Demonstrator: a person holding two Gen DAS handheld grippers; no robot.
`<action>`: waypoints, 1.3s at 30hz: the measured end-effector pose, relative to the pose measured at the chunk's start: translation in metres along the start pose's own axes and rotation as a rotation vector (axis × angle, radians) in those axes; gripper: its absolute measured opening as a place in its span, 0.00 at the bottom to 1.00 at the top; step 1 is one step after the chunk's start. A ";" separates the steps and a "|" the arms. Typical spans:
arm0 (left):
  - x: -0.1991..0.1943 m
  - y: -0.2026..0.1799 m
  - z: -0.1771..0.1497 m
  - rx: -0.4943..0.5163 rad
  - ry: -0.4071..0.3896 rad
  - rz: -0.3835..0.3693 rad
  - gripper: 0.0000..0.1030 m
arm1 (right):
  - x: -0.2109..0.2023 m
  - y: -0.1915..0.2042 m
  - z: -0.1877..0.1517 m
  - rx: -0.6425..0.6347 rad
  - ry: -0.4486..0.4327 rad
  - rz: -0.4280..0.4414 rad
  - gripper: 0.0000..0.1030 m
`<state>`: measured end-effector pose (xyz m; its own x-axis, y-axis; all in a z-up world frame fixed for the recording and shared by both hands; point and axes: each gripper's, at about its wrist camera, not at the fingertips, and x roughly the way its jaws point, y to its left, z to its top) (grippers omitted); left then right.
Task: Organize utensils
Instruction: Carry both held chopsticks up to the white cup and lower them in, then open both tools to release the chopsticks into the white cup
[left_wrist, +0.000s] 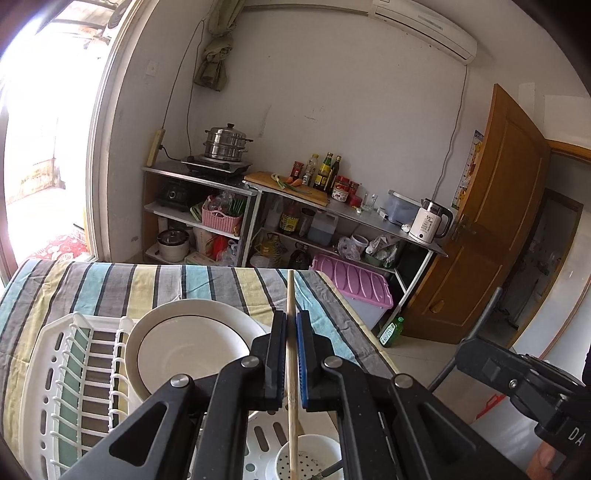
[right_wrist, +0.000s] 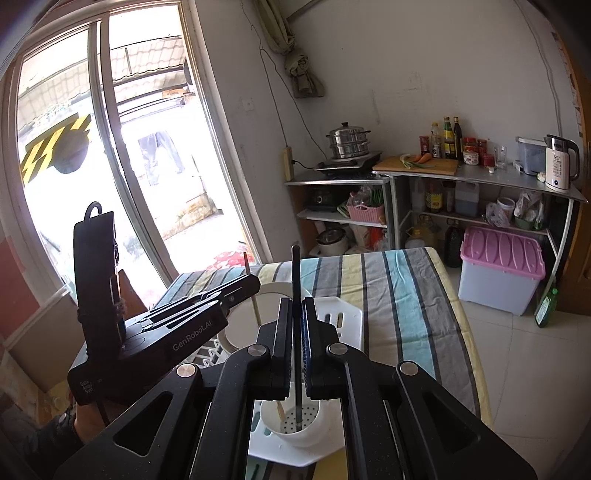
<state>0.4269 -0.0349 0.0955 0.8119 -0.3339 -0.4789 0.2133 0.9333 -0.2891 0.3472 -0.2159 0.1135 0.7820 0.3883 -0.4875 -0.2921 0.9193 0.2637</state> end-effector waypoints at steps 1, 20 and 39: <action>0.002 0.002 -0.003 -0.005 0.008 0.000 0.05 | 0.003 -0.002 -0.002 0.006 0.008 -0.001 0.04; -0.009 0.011 -0.036 0.019 0.069 0.063 0.07 | 0.003 -0.042 -0.012 0.088 0.063 -0.068 0.07; -0.116 -0.001 -0.086 0.113 0.025 0.094 0.19 | -0.065 -0.003 -0.066 -0.017 0.022 -0.064 0.17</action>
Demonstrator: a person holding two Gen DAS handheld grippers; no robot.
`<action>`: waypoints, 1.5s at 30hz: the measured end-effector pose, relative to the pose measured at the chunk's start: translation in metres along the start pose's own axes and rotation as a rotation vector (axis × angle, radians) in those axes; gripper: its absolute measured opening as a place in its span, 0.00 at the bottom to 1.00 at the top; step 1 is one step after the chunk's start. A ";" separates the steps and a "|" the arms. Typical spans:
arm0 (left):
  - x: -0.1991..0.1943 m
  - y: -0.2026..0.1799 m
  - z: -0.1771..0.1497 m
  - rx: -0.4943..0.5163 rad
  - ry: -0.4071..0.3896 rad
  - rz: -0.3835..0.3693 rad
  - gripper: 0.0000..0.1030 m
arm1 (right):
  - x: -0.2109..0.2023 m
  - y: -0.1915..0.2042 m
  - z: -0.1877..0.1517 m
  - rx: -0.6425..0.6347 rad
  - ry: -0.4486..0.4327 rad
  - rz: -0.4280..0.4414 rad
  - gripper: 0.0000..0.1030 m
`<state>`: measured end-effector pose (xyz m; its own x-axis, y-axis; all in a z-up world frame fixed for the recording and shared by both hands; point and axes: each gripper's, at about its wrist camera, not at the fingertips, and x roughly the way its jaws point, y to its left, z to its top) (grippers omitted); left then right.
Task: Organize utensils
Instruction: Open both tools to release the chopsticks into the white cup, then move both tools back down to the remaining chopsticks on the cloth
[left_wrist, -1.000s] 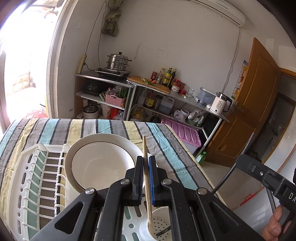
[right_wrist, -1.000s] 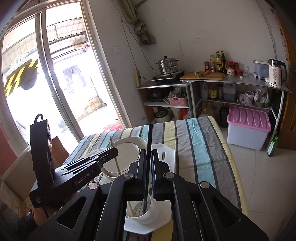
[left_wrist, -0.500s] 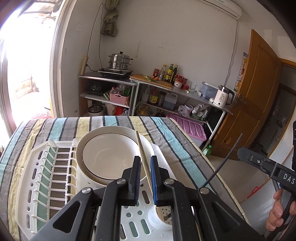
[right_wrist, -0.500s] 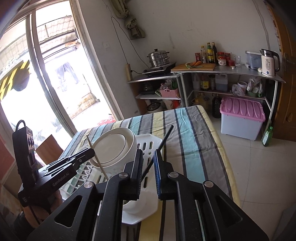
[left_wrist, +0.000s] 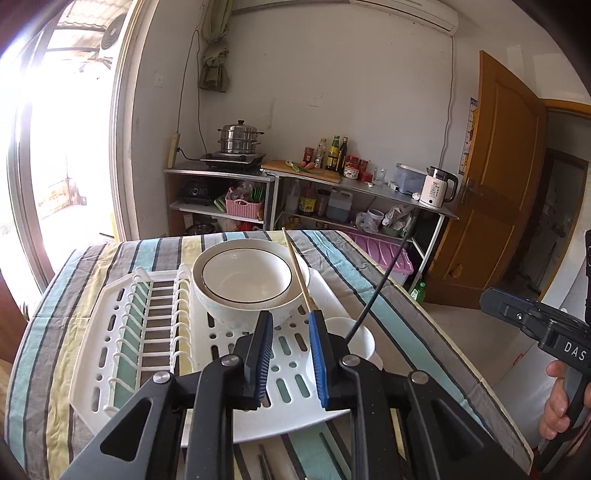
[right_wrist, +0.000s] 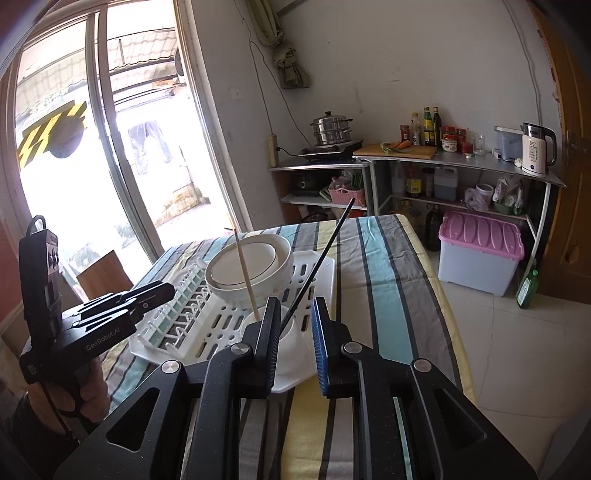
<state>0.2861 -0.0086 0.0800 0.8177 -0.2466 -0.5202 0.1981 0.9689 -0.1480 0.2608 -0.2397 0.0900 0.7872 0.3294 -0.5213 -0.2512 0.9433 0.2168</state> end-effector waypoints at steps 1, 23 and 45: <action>-0.010 0.000 -0.007 0.004 -0.003 0.005 0.19 | -0.006 0.005 -0.006 -0.009 -0.004 0.002 0.17; -0.129 0.000 -0.140 -0.013 0.043 0.070 0.19 | -0.072 0.060 -0.123 -0.092 0.052 0.041 0.17; -0.079 0.015 -0.158 0.013 0.202 0.095 0.19 | -0.031 0.056 -0.134 -0.086 0.152 0.029 0.17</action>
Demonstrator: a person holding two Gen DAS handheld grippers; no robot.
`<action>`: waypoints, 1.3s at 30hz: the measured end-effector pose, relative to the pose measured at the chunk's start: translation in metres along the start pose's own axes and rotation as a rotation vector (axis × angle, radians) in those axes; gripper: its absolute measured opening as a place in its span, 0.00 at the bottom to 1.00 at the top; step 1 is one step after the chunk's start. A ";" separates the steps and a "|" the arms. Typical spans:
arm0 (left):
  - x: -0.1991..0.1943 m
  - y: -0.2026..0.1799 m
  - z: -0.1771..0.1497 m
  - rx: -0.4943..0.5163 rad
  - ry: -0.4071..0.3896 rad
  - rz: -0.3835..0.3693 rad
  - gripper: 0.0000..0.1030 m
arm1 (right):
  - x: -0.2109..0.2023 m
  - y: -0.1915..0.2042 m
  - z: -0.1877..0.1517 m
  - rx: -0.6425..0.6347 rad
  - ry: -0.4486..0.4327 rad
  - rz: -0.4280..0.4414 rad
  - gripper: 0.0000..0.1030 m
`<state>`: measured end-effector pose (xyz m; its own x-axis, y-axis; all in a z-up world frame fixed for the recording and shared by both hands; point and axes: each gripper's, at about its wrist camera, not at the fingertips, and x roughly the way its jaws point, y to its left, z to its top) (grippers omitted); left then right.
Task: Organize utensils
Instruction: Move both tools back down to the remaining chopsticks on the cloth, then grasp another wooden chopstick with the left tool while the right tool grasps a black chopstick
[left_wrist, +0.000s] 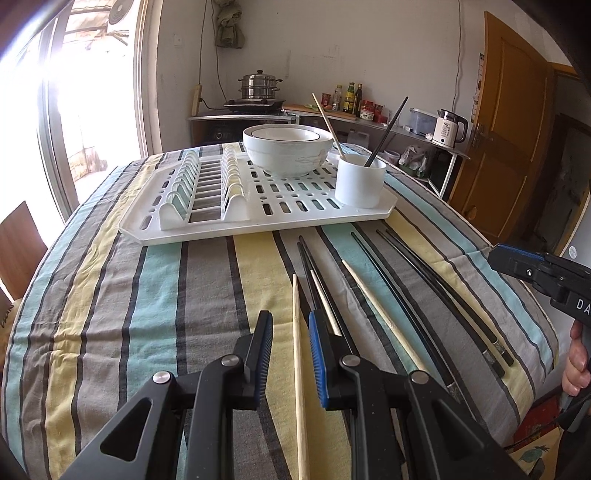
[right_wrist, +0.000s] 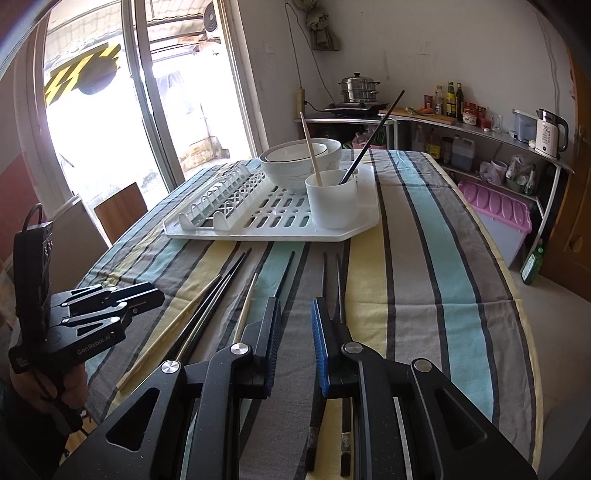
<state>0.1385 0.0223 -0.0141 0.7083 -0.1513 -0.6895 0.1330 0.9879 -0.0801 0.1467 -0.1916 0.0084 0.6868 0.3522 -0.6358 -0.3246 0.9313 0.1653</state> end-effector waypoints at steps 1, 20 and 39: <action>0.004 0.000 0.001 0.006 0.008 -0.001 0.19 | 0.004 0.001 0.001 -0.001 0.006 0.000 0.17; 0.050 0.006 0.013 0.043 0.123 0.021 0.19 | 0.097 0.016 0.022 -0.041 0.186 -0.008 0.17; 0.059 0.008 0.022 0.034 0.156 -0.039 0.23 | 0.132 0.023 0.029 -0.076 0.257 -0.047 0.17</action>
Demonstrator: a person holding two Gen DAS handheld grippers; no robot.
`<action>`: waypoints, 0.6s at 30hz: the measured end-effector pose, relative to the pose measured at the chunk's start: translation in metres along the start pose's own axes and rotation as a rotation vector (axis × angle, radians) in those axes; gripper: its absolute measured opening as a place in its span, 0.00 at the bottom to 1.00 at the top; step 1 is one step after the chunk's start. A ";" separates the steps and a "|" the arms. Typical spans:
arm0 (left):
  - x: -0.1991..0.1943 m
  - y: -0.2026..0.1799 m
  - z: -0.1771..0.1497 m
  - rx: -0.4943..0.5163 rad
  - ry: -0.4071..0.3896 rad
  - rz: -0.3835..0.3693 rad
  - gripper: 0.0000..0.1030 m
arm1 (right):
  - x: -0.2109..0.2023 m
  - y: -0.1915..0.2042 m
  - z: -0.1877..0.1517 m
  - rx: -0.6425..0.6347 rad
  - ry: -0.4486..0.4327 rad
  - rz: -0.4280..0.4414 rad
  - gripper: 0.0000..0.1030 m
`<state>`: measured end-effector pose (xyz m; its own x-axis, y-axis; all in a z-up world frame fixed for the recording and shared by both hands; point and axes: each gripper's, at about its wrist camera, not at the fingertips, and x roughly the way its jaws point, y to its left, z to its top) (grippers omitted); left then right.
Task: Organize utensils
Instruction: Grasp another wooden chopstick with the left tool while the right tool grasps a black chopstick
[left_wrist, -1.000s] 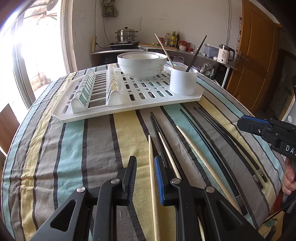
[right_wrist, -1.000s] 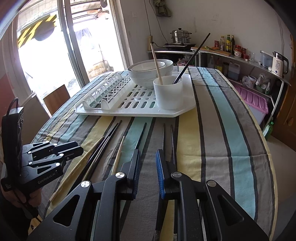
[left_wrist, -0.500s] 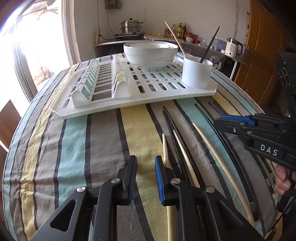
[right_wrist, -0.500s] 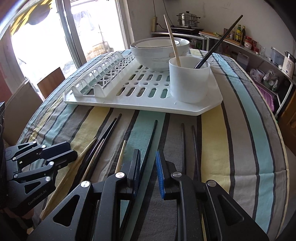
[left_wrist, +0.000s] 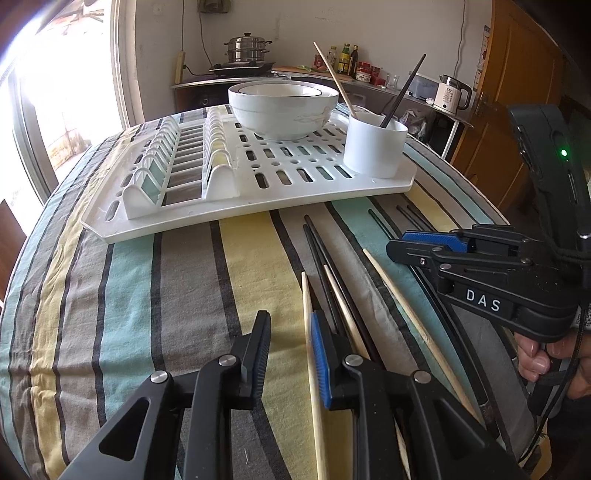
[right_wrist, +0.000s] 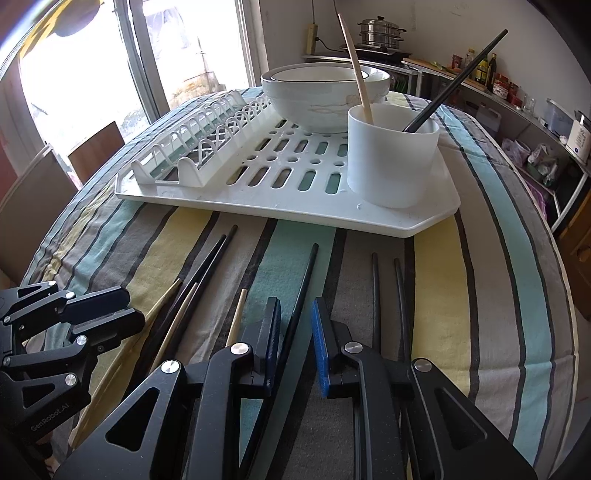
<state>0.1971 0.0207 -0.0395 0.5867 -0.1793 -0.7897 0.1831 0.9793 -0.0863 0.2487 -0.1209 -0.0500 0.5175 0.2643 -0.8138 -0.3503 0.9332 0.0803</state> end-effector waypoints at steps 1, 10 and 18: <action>0.001 -0.001 0.001 0.005 0.001 -0.003 0.24 | 0.000 0.000 0.001 -0.001 -0.001 0.000 0.17; 0.013 -0.014 0.007 0.082 0.024 0.078 0.26 | 0.004 0.002 0.005 -0.021 -0.001 -0.030 0.13; 0.015 -0.017 0.010 0.101 0.018 0.101 0.07 | 0.004 0.000 0.005 -0.015 -0.001 -0.006 0.06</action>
<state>0.2110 0.0002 -0.0441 0.5916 -0.0779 -0.8024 0.2028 0.9777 0.0546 0.2551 -0.1186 -0.0503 0.5200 0.2590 -0.8139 -0.3586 0.9311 0.0672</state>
